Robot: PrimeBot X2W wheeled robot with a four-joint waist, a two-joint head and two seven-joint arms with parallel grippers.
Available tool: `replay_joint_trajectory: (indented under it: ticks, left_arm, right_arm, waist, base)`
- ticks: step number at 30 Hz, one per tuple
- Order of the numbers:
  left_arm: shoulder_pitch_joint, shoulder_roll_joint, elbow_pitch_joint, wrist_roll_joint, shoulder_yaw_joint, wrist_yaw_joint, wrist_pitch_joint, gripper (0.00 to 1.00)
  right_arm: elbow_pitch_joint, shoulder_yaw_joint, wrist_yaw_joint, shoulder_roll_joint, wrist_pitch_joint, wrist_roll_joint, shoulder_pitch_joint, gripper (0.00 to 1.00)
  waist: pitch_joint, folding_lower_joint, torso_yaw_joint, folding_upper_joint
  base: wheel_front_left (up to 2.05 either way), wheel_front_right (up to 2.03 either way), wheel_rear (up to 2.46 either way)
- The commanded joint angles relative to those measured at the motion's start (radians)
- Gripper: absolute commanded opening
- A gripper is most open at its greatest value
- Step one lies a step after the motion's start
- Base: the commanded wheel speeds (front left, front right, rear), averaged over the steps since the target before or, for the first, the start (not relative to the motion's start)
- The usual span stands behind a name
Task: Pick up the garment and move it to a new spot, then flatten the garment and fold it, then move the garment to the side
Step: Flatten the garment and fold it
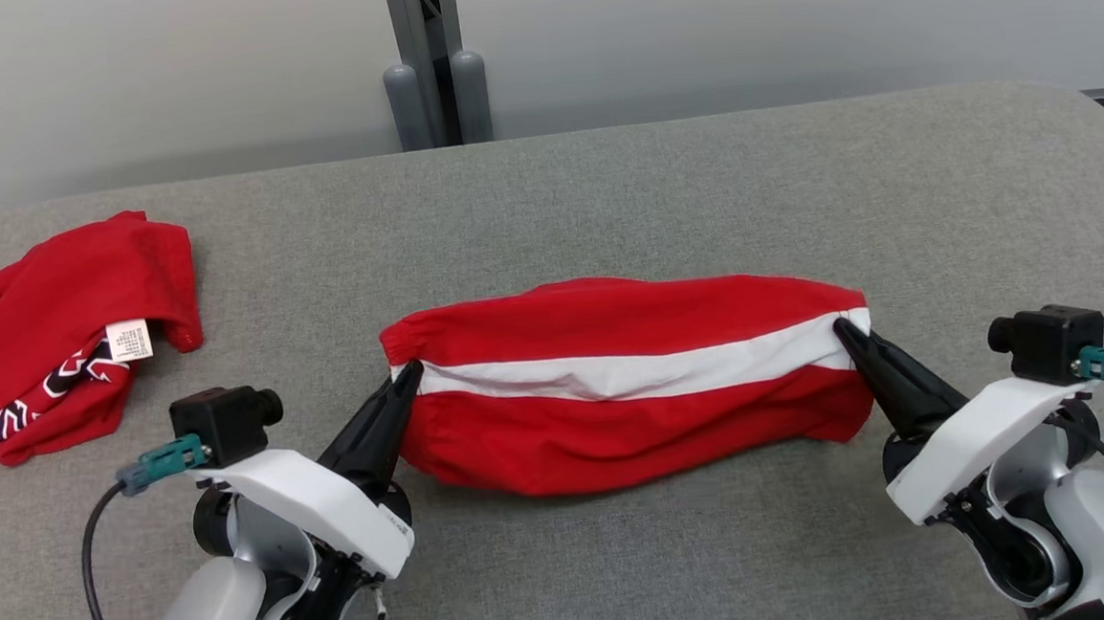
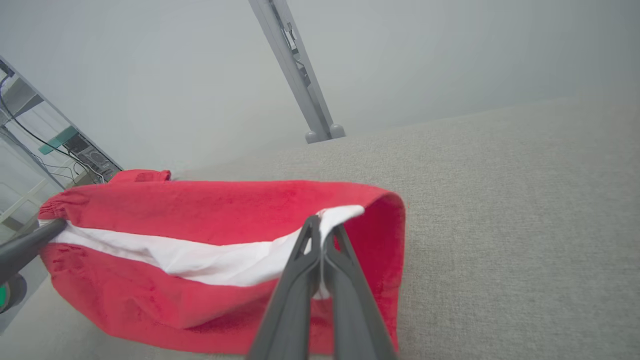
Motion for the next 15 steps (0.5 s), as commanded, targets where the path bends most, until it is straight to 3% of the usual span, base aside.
replay_joint_trajectory:
  ticks: [1, 15]
  left_arm:
    - [0.009, 0.003, -0.017, -0.011, 0.014, -0.003, -0.005, 0.0]
    - [0.046, 0.078, -0.334, -0.157, 0.151, 0.053, 0.067, 0.0]
  right_arm:
    - [-0.022, -0.007, 0.0, -0.015, 0.009, 0.006, 0.011, 0.0]
    - [-0.366, -0.145, 0.0, -0.061, 0.151, 0.056, 0.041, 0.0]
  waist:
    - [-0.011, 0.0, -0.004, 0.0]
    - [-0.104, 0.0, -0.03, 0.0]
  base:
    - [0.0, 0.0, 0.0]
    - [0.0, 0.0, 0.0]
